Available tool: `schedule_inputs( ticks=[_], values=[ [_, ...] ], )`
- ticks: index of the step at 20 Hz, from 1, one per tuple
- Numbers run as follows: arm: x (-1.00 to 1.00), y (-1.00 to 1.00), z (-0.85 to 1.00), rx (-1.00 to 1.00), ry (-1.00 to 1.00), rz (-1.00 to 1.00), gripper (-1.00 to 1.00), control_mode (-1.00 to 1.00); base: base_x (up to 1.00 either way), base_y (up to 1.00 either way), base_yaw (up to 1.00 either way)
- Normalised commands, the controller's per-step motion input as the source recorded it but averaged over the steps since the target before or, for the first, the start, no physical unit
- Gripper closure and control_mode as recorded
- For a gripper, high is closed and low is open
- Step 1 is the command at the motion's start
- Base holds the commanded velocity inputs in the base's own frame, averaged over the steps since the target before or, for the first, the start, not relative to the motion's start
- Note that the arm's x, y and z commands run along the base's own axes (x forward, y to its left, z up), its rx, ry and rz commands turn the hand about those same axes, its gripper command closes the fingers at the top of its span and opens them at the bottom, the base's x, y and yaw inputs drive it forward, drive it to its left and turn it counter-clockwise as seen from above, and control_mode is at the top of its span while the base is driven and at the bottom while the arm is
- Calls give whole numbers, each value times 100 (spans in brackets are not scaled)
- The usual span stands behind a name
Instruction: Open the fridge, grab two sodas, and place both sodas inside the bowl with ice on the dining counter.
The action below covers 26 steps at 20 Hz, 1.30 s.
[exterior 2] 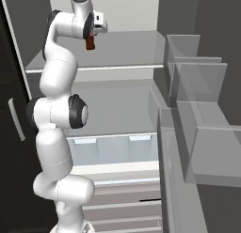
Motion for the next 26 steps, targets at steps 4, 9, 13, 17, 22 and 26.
schedule_inputs(
  ticks=[4, 9, 13, 17, 22, 26],
  values=[
    [2, 10, -4, 0, 6, 1, 100, -100, 0, 0, 0],
    [-7, 1, -1, 0, -2, 0, 100, -100, 0, 0, 0],
    [-24, 0, 0, 0, -9, -2, 100, -100, 0, 0, 0],
    [-20, 0, 0, 0, -3, -2, 100, -100, 0, 0, 0],
    [-14, -2, -2, 0, 0, -1, 100, -100, 0, 0, 0],
    [-15, -5, -10, 0, 0, 0, 100, -100, 0, 0, 0]
  ],
)
